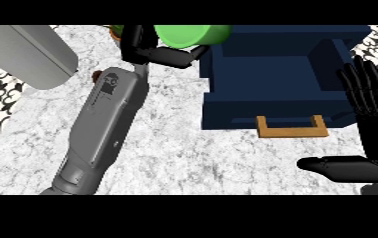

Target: Pick up the cup, place it into the drawer and close the drawer

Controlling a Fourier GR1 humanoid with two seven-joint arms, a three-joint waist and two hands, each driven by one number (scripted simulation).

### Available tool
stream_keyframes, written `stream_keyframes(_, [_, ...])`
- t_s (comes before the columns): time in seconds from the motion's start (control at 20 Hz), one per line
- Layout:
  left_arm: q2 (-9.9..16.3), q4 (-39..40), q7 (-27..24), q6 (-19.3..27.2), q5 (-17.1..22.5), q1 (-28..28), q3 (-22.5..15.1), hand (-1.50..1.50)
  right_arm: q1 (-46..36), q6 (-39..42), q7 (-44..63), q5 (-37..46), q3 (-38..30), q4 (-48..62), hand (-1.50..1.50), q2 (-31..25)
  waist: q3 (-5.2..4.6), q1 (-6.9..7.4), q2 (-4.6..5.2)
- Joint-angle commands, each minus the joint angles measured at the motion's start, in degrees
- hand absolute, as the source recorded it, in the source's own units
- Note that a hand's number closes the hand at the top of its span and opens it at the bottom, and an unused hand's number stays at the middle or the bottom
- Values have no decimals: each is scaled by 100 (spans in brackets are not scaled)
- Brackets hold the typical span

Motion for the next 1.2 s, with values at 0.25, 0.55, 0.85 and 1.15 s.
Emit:
stream_keyframes(0.25, [-32,1169,677,1083,717,-1532,-591,150,-212,55,-169,72,-16,232,-150,-48,0,-90,30])
stream_keyframes(0.55, [-32,2063,240,1394,1245,-1844,-1137,150,-427,125,-208,-40,-160,626,-150,-132,1,-111,40])
stream_keyframes(0.85, [-32,2479,107,1617,1992,-1888,-2003,150,-292,175,74,-76,-20,159,-150,-106,0,-247,54])
stream_keyframes(1.15, [-32,3021,35,1959,2242,-2105,-2528,150,-127,323,-300,-152,-154,327,-150,-150,5,-335,77])
